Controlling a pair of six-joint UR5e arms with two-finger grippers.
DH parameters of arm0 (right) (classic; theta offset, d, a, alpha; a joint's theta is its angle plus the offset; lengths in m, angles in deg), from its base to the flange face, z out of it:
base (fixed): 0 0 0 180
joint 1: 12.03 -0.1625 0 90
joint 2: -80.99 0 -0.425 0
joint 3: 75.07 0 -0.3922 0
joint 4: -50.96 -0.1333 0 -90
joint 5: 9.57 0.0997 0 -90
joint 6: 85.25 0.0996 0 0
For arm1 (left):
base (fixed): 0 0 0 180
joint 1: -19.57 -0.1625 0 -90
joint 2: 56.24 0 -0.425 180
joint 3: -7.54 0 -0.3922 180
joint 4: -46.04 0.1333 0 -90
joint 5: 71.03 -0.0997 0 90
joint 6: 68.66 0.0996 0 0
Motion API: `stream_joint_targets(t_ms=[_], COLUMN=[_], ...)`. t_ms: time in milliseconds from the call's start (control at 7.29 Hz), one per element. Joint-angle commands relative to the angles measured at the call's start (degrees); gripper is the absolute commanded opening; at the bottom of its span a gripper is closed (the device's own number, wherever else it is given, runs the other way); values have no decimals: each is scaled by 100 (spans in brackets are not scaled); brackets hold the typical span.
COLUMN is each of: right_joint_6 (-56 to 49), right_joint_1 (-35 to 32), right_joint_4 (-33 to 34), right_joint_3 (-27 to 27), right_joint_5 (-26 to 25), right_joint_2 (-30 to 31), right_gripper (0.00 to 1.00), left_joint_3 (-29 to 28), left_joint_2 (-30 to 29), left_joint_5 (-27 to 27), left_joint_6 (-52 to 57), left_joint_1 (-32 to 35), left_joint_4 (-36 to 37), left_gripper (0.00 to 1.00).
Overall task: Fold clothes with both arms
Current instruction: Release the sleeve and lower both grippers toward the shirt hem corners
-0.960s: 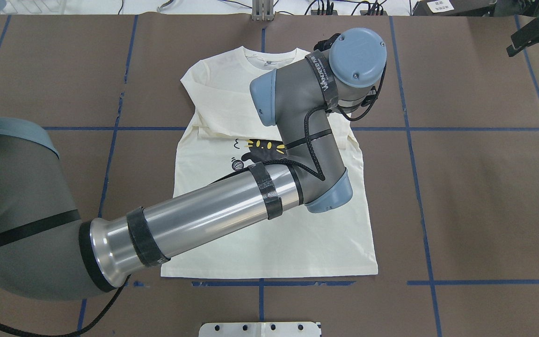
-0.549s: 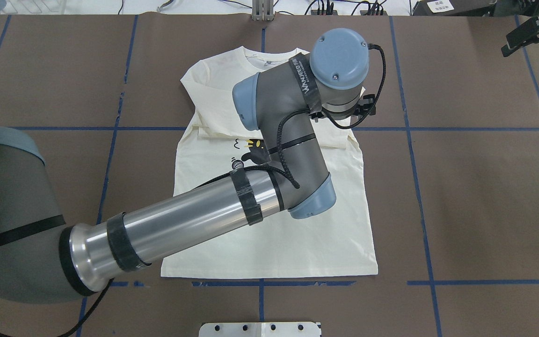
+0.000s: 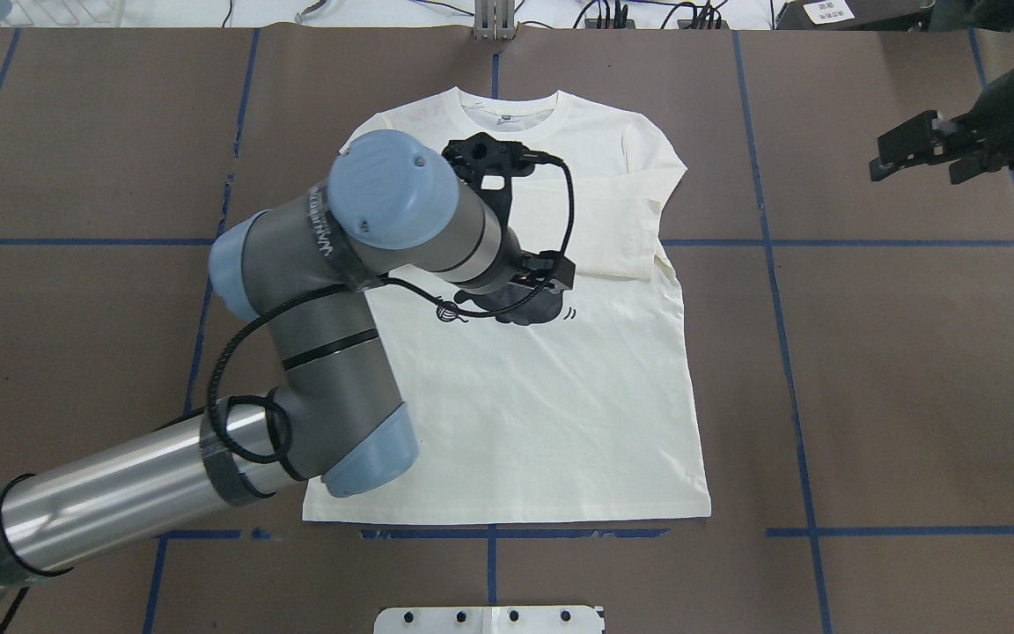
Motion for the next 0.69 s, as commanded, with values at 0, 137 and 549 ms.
stream_joint_targets(t_ms=[0, 137, 549], right_joint_6=[2200, 3027, 4665], right_joint_1=[1605, 2614, 4727], right_joint_4=[-528, -530, -574], right_joint_3=[-689, -1012, -1964], right_joint_5=[-1279, -2312, -4205], right_joint_2=[170, 335, 1364], right_gripper=[100, 100, 100], left_joint_3=[600, 1011, 1796], left_joint_2=[765, 1333, 2531], left_joint_5=[26, -183, -956], left_joint_6=[318, 329, -89], left_joint_1=[16, -19, -387], left_joint_4=[-17, -191, -289], left_gripper=[100, 100, 97])
